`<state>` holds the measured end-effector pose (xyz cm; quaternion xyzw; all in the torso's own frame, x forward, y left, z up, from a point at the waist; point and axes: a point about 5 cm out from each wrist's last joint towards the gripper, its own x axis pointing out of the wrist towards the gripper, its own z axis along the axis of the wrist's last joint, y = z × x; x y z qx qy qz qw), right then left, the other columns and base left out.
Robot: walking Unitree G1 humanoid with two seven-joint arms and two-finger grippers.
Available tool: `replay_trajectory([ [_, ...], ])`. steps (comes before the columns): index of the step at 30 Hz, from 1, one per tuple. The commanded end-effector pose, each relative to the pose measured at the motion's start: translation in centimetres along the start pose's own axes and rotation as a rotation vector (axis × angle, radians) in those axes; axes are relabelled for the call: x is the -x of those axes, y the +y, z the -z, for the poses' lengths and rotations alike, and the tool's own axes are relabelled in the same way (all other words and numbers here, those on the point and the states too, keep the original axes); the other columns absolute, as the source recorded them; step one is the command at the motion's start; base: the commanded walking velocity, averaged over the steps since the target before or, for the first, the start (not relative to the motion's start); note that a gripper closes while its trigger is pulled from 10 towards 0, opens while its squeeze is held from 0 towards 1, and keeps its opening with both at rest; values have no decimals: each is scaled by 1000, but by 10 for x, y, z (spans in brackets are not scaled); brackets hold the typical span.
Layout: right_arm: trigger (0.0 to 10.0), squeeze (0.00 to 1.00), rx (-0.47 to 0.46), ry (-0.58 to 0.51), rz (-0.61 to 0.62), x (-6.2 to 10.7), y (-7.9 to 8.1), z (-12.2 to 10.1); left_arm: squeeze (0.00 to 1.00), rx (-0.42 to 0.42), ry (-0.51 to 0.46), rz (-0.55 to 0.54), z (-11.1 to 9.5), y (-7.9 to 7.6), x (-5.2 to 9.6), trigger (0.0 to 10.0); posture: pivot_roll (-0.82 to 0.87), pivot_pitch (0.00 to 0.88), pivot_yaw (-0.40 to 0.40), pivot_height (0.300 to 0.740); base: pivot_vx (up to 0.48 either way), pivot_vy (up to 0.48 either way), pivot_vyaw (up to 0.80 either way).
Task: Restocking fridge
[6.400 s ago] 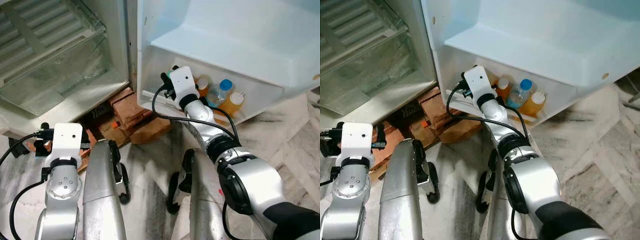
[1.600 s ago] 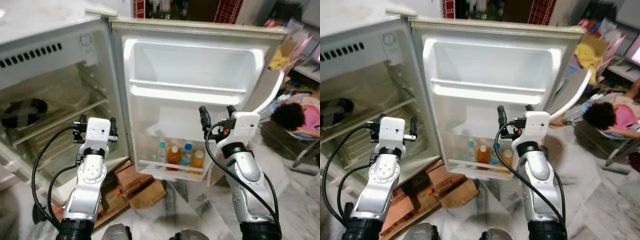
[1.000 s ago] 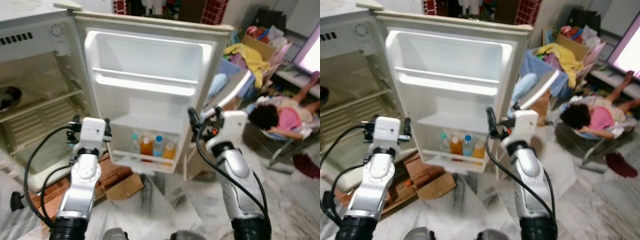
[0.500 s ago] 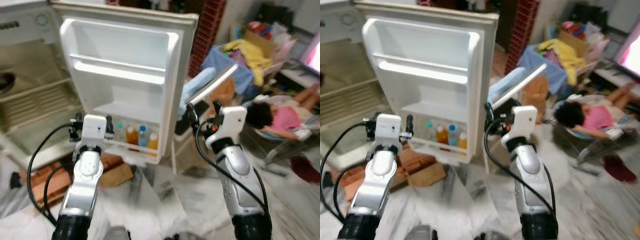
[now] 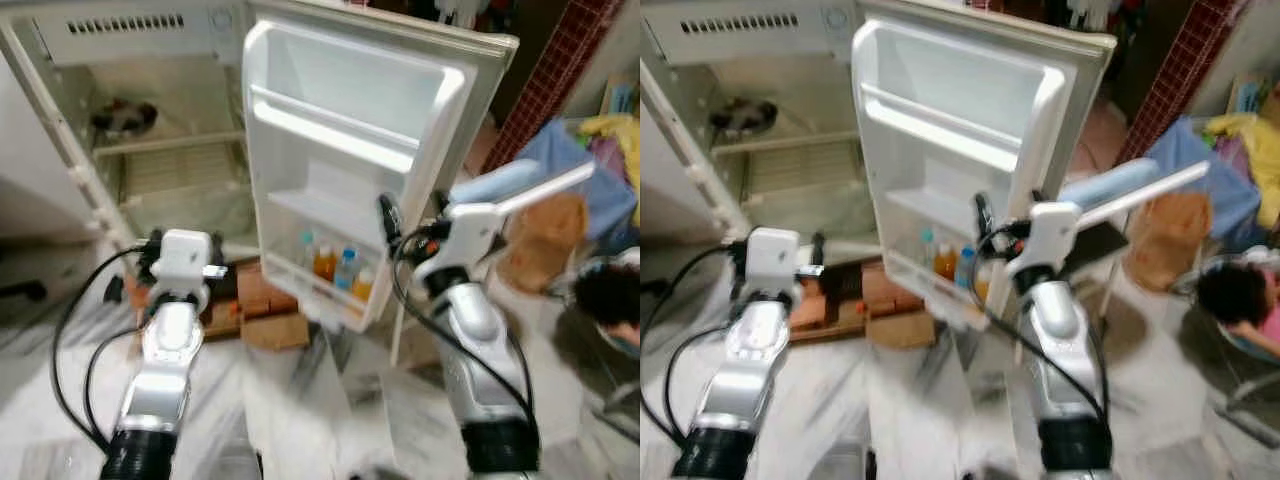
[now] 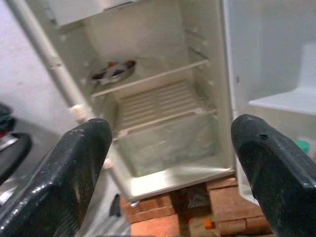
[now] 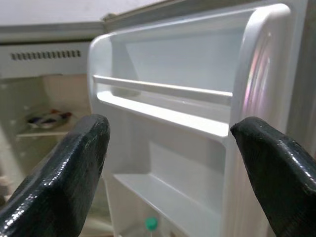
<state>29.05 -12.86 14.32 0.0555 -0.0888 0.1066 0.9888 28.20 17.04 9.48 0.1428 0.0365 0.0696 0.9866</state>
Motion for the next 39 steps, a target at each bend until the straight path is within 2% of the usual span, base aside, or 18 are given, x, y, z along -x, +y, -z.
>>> replay_trajectory([
  [1,10000,0,7,7,18,0,-7,1,0,1,-1,25,-2,-6,0,10000,-4,19,-27,740,0,-311,744],
  [6,10000,0,4,11,9,-1,-4,3,0,1,3,23,-1,-6,0,10000,1,19,-30,740,0,-414,676],
  [21,10000,0,-5,32,-14,-2,1,10,0,-9,17,21,2,-7,3,10000,12,19,-32,740,0,-409,0],
  [25,10000,0,-12,45,-41,-1,3,13,0,16,17,27,2,-7,3,10000,15,19,-34,740,0,0,0],
  [28,10000,0,-34,83,-115,0,10,19,0,6,33,19,6,-5,5,10000,18,18,-35,740,0,0,0],
  [30,10000,0,-13,76,-137,-1,11,18,0,10,43,15,7,-4,6,10000,20,20,-35,740,0,0,0],
  [34,10000,0,7,30,-121,-11,8,9,0,27,68,-4,10,1,8,10000,34,42,-37,740,0,0,600],
  [39,10000,0,-1,-23,-81,-21,6,-5,0,6,54,-36,7,15,10,10000,42,84,-30,740,0,0,793],
])
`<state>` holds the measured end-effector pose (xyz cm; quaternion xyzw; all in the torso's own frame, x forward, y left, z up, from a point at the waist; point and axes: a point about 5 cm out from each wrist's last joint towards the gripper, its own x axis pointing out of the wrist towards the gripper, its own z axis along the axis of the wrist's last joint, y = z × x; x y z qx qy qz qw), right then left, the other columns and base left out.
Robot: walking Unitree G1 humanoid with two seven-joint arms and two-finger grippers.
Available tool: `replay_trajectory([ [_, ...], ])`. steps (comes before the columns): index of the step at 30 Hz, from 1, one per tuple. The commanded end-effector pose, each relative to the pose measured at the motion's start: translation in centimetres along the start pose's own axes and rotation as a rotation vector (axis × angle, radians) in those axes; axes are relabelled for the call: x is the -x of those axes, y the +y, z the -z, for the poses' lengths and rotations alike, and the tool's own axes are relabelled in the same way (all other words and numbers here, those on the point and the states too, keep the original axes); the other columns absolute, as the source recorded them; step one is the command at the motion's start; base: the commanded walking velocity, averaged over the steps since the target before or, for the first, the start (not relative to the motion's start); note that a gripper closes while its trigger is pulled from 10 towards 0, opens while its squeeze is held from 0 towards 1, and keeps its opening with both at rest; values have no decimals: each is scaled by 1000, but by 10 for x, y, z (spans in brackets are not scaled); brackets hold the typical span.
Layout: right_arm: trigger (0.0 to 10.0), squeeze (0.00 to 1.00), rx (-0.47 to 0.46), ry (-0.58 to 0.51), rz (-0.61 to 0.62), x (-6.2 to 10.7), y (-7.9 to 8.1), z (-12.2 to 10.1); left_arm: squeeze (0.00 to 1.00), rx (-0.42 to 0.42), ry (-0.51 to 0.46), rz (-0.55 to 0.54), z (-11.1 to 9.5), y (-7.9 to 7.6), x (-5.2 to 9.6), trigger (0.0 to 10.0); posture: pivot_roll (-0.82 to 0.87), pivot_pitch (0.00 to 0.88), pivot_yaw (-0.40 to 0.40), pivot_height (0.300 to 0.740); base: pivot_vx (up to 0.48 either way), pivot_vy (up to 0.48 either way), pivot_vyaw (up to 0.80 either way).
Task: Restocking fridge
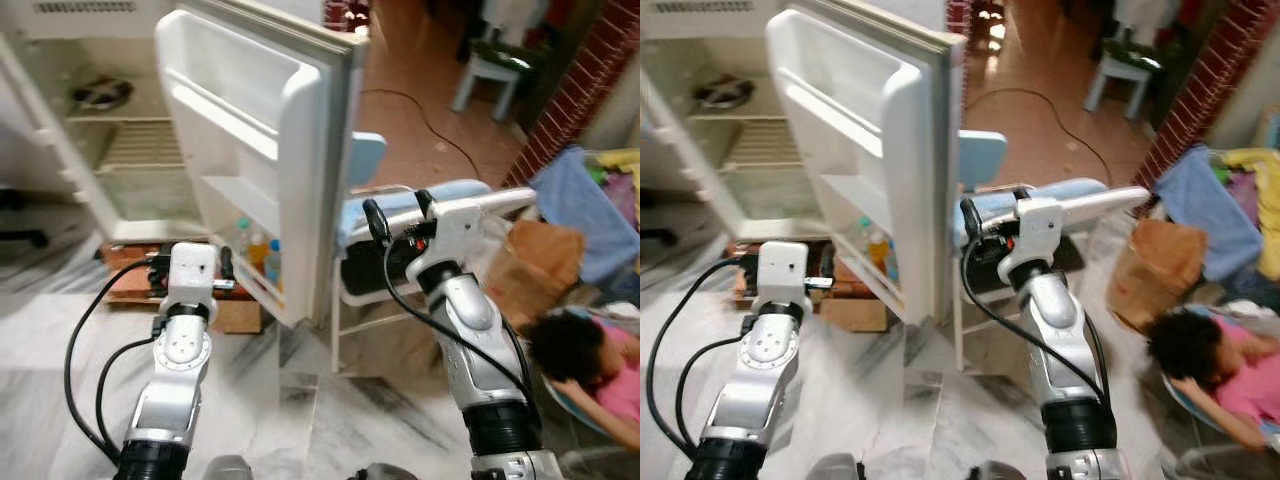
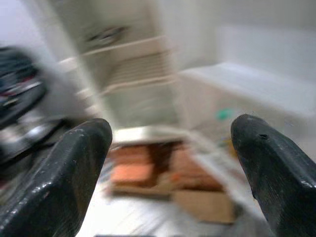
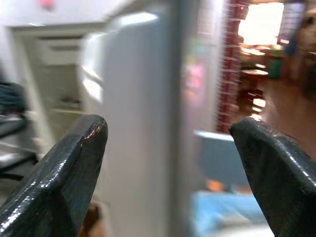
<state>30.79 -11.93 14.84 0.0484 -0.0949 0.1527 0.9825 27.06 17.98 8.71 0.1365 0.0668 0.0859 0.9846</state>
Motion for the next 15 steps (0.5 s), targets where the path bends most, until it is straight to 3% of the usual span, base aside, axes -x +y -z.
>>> replay_trajectory([
  [1,10000,0,-7,-17,14,-2,0,-4,0,-3,-12,-13,-4,7,1,10000,42,84,-30,740,0,0,788],
  [4,10000,0,-7,-32,42,1,-2,-8,0,1,-11,-26,-7,14,4,10000,55,102,-22,740,0,0,788],
  [6,10000,0,0,-29,78,8,-5,-6,0,71,8,-5,-6,16,9,10000,50,113,-28,740,0,0,781],
  [9,10000,0,8,7,113,22,-8,3,0,54,-10,28,-3,11,15,10000,48,119,-34,740,0,0,627],
  [15,10000,0,20,34,142,40,-3,11,0,63,-42,105,-10,0,21,10000,35,120,-45,740,380,0,0],
])
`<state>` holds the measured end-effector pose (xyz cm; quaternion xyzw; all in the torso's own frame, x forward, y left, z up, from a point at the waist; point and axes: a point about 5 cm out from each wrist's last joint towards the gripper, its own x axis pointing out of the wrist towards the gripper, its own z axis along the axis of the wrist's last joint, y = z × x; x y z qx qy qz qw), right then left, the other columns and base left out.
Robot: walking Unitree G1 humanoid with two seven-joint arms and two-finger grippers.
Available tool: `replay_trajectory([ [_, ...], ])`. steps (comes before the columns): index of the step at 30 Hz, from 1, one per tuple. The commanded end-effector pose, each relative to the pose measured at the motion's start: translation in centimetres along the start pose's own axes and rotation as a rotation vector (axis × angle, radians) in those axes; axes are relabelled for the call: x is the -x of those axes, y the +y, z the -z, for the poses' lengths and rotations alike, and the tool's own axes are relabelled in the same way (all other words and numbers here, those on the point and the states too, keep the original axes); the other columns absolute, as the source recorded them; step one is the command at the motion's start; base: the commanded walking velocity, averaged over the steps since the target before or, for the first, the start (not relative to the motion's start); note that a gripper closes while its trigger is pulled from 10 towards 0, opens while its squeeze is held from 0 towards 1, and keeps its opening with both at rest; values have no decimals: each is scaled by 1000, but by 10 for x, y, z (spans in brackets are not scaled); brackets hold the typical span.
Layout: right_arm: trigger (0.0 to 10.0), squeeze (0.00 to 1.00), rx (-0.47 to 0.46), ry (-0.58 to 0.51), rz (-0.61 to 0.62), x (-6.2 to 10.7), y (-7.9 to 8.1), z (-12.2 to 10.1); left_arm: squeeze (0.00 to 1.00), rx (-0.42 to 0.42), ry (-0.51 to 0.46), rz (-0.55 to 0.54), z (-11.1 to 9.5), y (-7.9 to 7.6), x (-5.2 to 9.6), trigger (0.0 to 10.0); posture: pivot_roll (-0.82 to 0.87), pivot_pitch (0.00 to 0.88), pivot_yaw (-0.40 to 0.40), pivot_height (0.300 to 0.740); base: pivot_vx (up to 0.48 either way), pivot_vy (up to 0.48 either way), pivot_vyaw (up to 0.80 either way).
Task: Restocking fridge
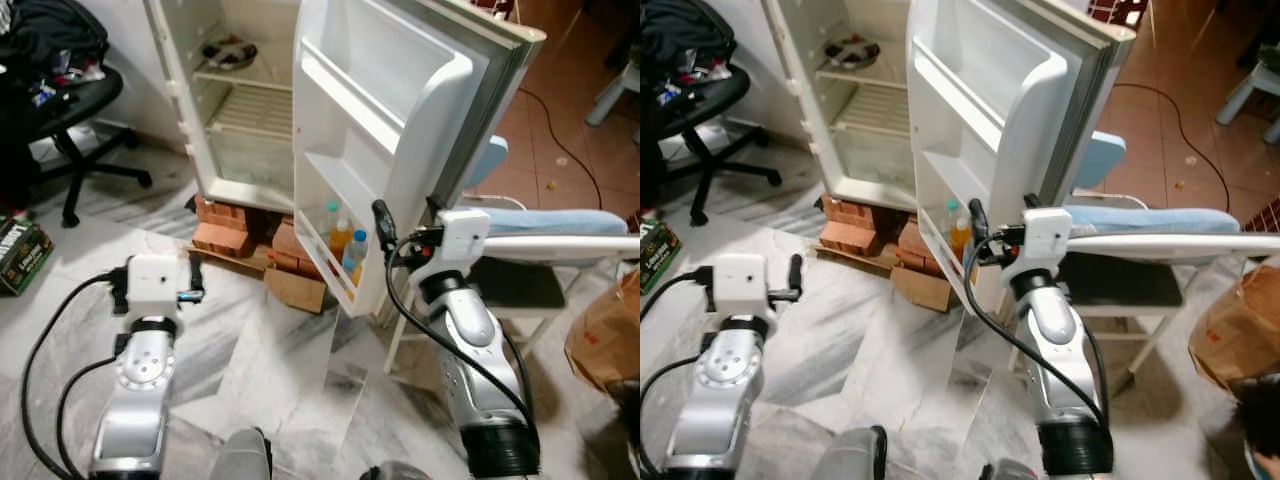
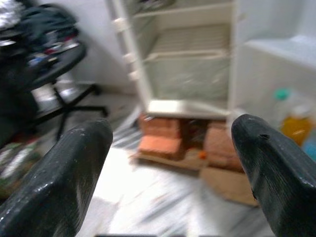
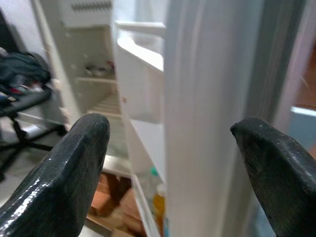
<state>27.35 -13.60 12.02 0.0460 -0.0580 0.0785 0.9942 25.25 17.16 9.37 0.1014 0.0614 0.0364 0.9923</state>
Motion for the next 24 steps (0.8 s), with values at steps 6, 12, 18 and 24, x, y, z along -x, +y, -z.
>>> replay_trajectory([
  [6,10000,0,20,-36,15,-4,3,-8,0,-1,-18,16,-5,-1,-4,10000,30,111,-44,740,466,0,0],
  [12,10000,0,52,-67,31,-12,-2,-17,0,3,-15,29,-6,-6,-8,10000,27,112,-48,740,432,0,0],
  [18,10000,0,75,-76,28,-10,-8,-21,0,28,-2,23,-5,-9,-8,10000,22,101,-57,740,62,0,0],
  [24,10000,0,85,-58,33,-6,-14,-19,0,23,9,34,-3,-11,-7,10000,18,103,-62,740,0,0,0],
])
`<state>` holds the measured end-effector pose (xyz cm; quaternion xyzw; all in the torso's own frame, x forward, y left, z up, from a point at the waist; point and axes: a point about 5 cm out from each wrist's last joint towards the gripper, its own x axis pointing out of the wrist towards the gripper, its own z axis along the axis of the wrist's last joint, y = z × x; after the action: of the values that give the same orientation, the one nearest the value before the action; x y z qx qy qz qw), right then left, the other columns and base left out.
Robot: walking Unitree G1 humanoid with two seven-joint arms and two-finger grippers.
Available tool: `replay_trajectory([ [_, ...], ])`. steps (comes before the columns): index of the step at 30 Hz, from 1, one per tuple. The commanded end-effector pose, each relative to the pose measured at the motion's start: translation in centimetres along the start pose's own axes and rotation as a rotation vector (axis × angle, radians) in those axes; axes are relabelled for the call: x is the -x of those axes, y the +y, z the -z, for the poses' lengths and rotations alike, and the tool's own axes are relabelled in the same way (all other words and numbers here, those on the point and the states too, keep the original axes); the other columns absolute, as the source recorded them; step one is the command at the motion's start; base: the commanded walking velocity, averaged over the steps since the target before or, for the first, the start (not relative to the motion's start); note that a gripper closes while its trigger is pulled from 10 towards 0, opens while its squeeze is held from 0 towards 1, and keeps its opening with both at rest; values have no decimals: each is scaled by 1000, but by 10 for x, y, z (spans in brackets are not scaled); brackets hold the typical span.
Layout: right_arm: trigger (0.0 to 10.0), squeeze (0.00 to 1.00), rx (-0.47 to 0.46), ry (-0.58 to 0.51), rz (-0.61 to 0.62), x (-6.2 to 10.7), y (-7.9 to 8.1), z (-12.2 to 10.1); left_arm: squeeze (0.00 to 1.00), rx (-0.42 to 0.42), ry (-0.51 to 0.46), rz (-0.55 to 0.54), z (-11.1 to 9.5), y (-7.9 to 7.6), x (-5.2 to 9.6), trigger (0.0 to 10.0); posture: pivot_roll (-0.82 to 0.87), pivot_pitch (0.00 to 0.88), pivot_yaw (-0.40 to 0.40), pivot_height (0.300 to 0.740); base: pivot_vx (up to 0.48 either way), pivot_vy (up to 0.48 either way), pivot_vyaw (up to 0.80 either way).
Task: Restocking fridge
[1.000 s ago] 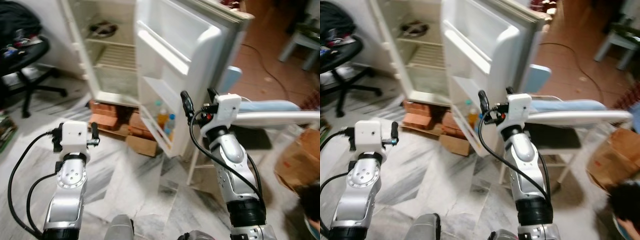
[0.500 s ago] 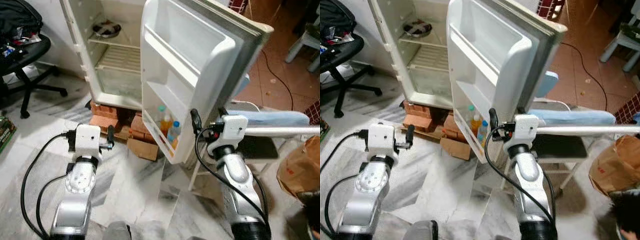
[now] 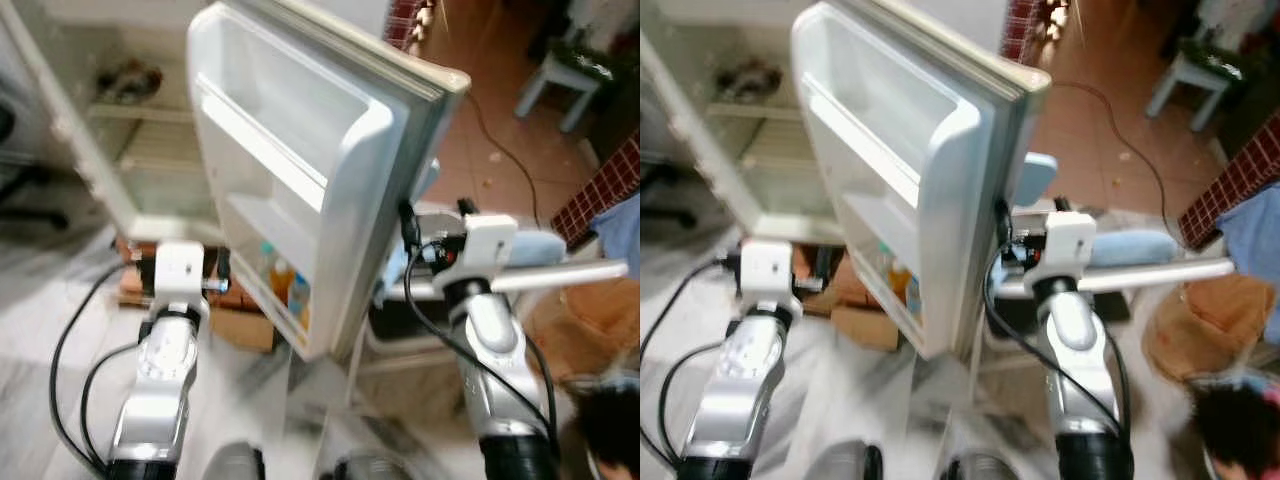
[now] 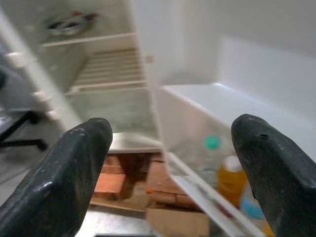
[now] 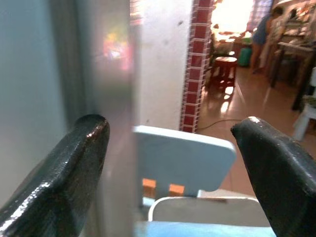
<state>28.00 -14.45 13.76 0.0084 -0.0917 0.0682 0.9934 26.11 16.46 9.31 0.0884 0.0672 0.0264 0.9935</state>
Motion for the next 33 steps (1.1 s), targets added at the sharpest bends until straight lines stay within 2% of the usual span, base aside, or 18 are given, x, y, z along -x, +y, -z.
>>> replay_trajectory([
  [1,10000,0,1,10,12,2,-6,0,0,0,3,16,0,-5,2,10000,20,104,-63,740,0,0,0],
  [7,10000,0,-16,24,-33,3,-4,2,0,-1,23,19,4,-3,5,10000,21,107,-64,740,0,0,0],
  [12,10000,0,-26,16,-90,-7,-5,-1,0,31,88,-3,15,5,14,10000,30,111,-63,740,0,0,0],
  [15,10000,0,-18,-9,-99,-28,-10,-8,0,68,179,4,25,9,25,10000,37,111,-63,740,0,0,0],
  [19,10000,0,-15,-40,-130,-46,-8,-16,0,94,263,21,34,10,35,10000,56,112,-64,740,0,0,0],
  [21,10000,0,-32,-61,-184,-63,0,-25,0,127,308,46,42,11,40,10000,78,112,-71,740,0,0,0],
  [24,10000,0,-60,-80,-263,-72,10,-32,0,130,332,73,44,9,44,10000,84,112,-73,740,0,0,0],
  [25,10000,0,-86,-82,-305,-73,14,-34,0,122,333,76,43,9,44,10000,95,112,-78,740,0,0,0],
  [33,10000,0,-86,-82,-305,-73,14,-34,0,122,333,76,43,9,44,10000,95,112,-78,740,0,0,0],
])
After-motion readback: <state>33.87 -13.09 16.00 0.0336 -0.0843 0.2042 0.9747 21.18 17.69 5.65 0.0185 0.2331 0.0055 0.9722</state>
